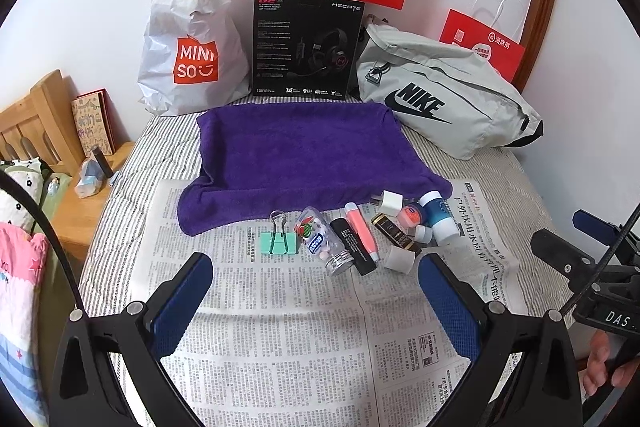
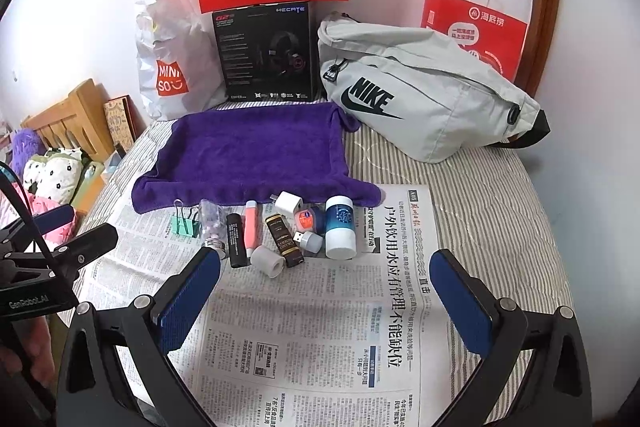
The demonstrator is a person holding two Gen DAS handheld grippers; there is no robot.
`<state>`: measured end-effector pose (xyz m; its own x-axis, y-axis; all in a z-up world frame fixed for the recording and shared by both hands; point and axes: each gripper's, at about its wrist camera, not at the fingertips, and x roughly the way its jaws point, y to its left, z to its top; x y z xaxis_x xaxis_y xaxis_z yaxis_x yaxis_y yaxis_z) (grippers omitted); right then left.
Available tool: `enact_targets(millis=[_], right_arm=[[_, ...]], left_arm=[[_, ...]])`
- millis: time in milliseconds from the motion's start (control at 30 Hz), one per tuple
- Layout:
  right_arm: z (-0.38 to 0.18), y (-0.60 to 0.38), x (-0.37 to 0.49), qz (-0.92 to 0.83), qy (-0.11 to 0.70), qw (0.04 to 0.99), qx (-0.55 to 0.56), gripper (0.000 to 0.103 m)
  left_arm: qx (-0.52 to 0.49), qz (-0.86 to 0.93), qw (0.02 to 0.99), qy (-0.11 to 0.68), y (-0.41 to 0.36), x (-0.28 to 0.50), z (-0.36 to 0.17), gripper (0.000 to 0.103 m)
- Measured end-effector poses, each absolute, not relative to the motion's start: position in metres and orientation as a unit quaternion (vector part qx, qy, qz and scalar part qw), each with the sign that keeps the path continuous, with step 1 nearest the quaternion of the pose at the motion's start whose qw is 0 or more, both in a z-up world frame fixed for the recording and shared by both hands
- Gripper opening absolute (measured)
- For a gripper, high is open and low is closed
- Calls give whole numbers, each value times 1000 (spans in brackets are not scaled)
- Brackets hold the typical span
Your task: Organize rigid objects
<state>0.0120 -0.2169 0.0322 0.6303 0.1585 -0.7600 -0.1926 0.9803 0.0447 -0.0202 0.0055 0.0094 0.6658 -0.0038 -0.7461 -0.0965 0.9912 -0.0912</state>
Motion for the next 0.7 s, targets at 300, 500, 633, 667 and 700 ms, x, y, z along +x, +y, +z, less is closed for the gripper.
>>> enact_targets(millis=[300,500,633,667,700], right_arm=[[34,-217,10,97,417,903,-21,103],[36,-217,10,99,417,903,-21,103],[37,-216,8,101,415,904,-23,103],[37,-216,8,101,415,904,-23,103],[37,-215,8,101,415,904,-23,103]], left_arm=[[-62,25,910,409,5,-19,7,103],[-62,26,910,409,6,-19,7,103],[-63,25,909,411,6,-20,6,103],[-63,25,909,412,6,-20,6,103],[-62,25,909,412,6,-20,6,103]])
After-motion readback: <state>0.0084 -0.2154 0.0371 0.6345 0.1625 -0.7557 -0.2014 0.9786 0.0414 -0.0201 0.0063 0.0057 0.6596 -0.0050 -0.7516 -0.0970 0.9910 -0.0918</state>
